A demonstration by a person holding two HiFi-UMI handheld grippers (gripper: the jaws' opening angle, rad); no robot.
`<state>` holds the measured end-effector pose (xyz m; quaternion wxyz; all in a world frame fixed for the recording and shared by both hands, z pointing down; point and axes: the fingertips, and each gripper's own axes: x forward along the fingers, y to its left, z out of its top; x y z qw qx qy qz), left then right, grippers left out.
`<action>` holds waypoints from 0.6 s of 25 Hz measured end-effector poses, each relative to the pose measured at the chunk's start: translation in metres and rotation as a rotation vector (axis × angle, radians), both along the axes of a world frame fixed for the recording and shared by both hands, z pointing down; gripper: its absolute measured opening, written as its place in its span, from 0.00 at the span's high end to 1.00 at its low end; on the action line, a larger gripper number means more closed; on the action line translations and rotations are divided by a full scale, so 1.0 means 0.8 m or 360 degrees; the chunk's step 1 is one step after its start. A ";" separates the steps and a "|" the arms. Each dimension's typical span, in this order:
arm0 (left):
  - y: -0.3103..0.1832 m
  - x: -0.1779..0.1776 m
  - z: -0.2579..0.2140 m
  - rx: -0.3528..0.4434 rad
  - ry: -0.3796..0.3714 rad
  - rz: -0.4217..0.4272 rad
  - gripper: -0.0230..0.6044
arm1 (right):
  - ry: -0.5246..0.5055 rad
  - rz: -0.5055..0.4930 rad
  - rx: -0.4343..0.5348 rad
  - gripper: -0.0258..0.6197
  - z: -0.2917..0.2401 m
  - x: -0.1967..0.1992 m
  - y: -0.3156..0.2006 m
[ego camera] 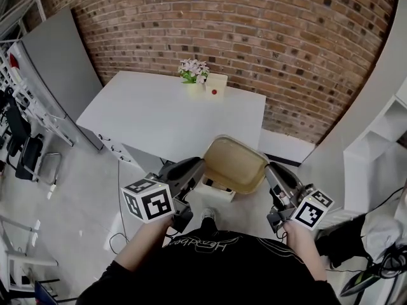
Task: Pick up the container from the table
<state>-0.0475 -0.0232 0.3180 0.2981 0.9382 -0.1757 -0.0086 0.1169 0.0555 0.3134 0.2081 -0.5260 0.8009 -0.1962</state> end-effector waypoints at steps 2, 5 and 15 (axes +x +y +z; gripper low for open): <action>0.004 0.000 0.000 0.0003 0.0002 0.0001 0.86 | -0.0003 0.0001 0.0003 0.87 0.000 0.001 0.003; 0.007 -0.003 -0.001 0.0003 0.0005 -0.0008 0.86 | -0.0002 -0.0005 0.0002 0.87 -0.001 -0.002 0.005; 0.013 -0.013 0.000 0.0007 0.0010 -0.0031 0.86 | 0.0029 -0.0038 -0.0015 0.87 0.000 -0.011 0.007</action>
